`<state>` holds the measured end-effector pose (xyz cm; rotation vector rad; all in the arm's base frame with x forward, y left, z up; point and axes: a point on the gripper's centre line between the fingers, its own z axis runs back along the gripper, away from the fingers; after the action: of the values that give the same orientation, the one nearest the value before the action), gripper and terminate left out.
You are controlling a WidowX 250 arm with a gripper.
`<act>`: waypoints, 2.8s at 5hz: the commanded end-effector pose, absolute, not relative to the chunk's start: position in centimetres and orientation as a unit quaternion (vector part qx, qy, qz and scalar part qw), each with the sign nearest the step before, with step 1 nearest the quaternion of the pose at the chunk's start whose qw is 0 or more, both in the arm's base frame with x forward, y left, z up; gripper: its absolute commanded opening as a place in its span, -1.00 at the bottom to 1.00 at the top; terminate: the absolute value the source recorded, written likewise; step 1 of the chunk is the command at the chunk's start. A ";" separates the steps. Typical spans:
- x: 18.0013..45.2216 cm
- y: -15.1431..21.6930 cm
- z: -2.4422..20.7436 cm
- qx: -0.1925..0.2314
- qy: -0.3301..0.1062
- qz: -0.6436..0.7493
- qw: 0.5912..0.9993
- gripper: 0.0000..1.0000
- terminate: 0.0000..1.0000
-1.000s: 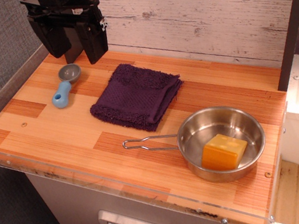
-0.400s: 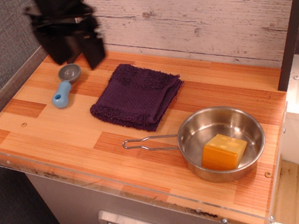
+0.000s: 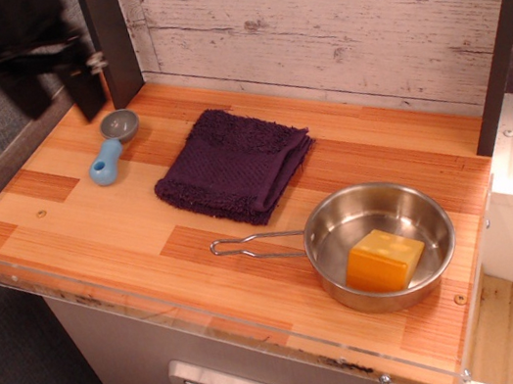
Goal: Put the spatula onto the purple towel.
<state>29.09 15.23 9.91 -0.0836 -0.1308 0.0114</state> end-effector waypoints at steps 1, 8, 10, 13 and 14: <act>32.0 17.0 8.1 -0.009 -0.076 0.036 0.996 1.00 -1.00; 33.5 14.7 7.9 -0.029 -0.084 0.093 0.992 -1.00 -1.00; 33.8 7.3 11.9 -0.066 -0.112 0.050 0.990 -1.00 -1.00; 33.3 3.0 6.6 -0.040 -0.045 -0.003 0.998 -1.00 -1.00; 33.1 3.8 6.0 -0.027 -0.038 0.004 0.999 -1.00 -1.00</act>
<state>33.58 3.31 5.03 -0.0598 -0.0477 0.0017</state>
